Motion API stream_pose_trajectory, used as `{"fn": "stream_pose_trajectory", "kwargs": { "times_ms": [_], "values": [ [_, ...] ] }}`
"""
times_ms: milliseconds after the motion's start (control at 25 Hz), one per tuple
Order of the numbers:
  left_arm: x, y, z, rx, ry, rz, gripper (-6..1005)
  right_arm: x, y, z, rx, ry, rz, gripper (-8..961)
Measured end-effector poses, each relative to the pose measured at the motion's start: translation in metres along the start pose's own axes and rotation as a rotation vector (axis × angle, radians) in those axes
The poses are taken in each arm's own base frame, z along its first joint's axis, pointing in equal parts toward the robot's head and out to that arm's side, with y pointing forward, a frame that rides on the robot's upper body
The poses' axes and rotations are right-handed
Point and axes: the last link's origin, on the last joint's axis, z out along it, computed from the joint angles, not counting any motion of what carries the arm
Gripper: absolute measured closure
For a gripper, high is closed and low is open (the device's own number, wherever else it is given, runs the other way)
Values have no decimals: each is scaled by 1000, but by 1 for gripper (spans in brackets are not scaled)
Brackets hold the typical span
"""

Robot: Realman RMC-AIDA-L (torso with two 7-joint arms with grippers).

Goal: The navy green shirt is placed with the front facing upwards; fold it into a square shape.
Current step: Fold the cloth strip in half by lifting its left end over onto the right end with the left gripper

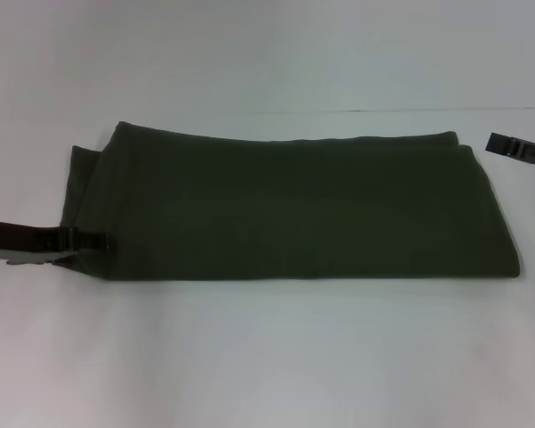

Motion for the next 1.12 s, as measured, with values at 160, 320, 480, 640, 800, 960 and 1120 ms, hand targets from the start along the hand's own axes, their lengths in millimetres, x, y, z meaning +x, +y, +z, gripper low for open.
{"fn": "stream_pose_trajectory", "kwargs": {
  "times_ms": [160, 320, 480, 640, 800, 960, 1120],
  "values": [
    [-4, 0, 1, -6, -16, -3, 149, 0, -1, 0, 6, 3, -1, 46],
    [-8, -2, -2, -8, -31, -13, 148, 0, -1, 0, 7, 3, 1, 46],
    [-12, -4, -3, -7, -50, -20, 148, 1, -1, 0, 9, 3, 3, 46],
    [-15, -8, -4, 9, -65, -22, 148, 1, -2, -1, 9, 3, 3, 45],
    [-16, -9, -4, 15, -67, -23, 149, 1, -2, -1, 10, 2, 5, 45],
    [-16, -9, -3, 19, -66, -21, 150, 0, -2, -1, 9, 1, 6, 45],
    [-14, -9, -2, 24, -61, -16, 151, 0, -2, -2, 9, -1, 8, 45]
  ]
}}
